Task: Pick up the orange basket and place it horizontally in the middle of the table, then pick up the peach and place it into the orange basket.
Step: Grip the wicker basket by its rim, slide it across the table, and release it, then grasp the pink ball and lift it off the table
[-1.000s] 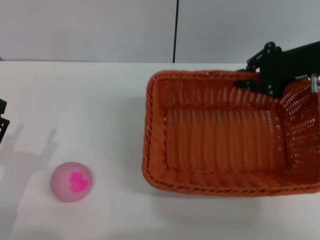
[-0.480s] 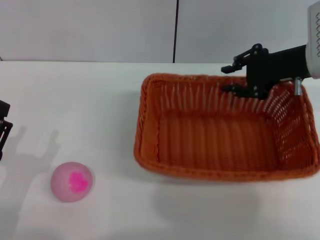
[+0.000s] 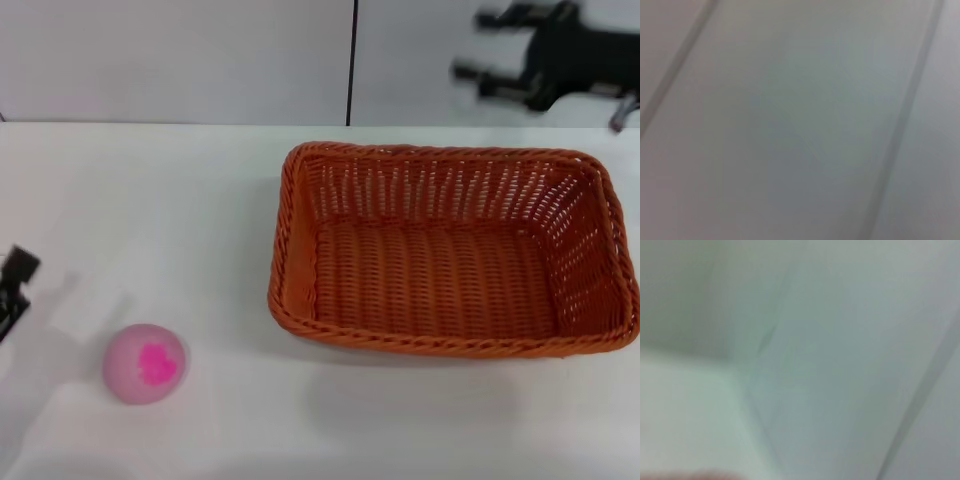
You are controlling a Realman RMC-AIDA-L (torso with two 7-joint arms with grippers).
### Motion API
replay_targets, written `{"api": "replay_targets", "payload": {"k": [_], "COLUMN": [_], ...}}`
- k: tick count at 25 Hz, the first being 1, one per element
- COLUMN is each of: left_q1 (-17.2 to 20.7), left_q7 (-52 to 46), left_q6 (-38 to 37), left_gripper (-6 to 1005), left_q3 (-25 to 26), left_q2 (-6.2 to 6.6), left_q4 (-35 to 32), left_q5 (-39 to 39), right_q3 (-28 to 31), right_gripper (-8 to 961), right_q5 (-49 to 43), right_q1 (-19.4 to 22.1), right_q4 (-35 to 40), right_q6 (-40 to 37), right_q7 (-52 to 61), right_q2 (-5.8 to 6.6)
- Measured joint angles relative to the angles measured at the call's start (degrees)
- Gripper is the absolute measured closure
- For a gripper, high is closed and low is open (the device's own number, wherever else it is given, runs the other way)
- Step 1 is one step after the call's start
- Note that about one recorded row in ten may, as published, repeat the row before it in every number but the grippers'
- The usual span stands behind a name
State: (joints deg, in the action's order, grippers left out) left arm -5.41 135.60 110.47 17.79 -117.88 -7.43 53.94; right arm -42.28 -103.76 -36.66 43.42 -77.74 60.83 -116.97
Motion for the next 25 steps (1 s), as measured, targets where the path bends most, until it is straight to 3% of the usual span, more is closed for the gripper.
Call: {"api": "replay_targets", "payload": {"k": [5, 12, 19, 25], "left_q1": [-1.88, -2.1, -2.65, -3.19], "left_q7": [-12.34, -12.7, -3.2, -1.9], "left_q6": [1.03, -3.9, -11.31, -14.76], "left_gripper": [171, 172, 171, 171], "left_q3": [-10.74, -20.69, -24.11, -28.39], "left_q2": [0.05, -0.04, -0.46, -0.41], "left_q4": [-15.08, -20.55, -18.01, -17.12], "left_q5": [0.01, -0.02, -0.01, 0.02], "right_q3": [3.3, 3.48, 5.21, 6.98], "right_gripper": [353, 352, 351, 353], "right_q5": [19.6, 39.23, 42.44, 42.57], "right_q1": [9.67, 20.15, 23.36, 23.84], "right_q4": [-0.53, -12.02, -17.13, -20.23], "right_q6": [-7.08, -21.23, -26.68, -28.42], "right_q7": [0.69, -0.35, -0.39, -0.43], "right_q2": [-1.59, -1.88, -1.84, -1.81]}}
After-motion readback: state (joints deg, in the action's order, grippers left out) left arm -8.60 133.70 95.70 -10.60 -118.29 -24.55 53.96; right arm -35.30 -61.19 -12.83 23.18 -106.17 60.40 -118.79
